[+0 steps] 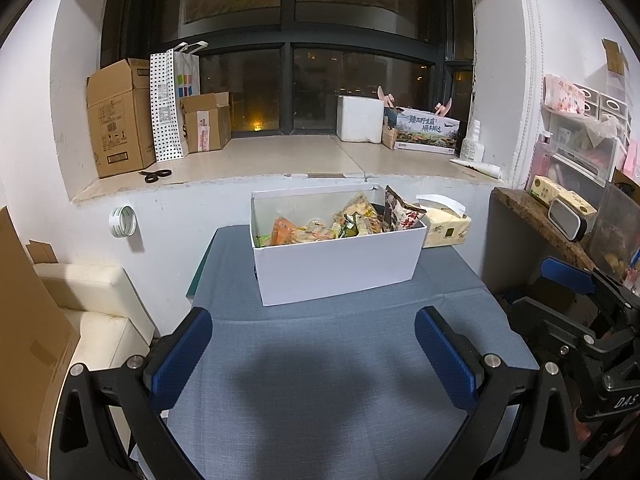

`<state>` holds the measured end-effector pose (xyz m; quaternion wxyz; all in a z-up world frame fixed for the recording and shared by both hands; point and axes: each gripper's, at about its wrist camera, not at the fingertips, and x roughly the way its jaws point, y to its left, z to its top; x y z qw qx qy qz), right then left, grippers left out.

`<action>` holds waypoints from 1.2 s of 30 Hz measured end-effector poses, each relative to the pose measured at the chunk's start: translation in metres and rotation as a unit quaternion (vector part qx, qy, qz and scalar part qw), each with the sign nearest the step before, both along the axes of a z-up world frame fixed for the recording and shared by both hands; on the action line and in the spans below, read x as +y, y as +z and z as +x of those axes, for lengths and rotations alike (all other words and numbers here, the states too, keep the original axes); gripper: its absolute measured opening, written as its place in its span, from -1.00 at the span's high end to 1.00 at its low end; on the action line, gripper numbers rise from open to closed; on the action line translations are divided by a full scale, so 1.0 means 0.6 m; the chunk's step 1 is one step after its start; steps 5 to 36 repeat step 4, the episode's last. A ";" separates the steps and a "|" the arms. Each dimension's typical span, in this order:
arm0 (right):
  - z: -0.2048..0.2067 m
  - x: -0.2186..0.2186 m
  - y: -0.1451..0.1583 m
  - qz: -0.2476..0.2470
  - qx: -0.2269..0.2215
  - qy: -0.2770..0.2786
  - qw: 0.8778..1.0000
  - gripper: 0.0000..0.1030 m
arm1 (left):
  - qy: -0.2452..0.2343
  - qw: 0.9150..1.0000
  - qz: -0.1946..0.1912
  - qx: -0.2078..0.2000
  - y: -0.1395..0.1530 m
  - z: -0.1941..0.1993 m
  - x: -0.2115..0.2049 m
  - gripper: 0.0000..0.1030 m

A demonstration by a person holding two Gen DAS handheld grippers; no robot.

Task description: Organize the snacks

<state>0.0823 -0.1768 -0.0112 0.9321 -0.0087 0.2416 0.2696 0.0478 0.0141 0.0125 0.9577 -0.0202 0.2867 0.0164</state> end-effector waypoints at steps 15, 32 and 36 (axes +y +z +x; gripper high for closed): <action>-0.001 0.001 -0.001 0.000 0.001 -0.001 1.000 -1.00 | 0.000 1.000 0.000 0.000 0.000 0.000 -0.001 -1.00; -0.001 0.001 -0.001 0.000 0.001 -0.001 1.000 -1.00 | 0.000 1.000 0.000 0.000 0.000 0.000 -0.001 -1.00; -0.001 0.001 -0.001 0.000 0.001 -0.001 1.000 -1.00 | 0.000 1.000 0.000 0.000 0.000 0.000 -0.001 -1.00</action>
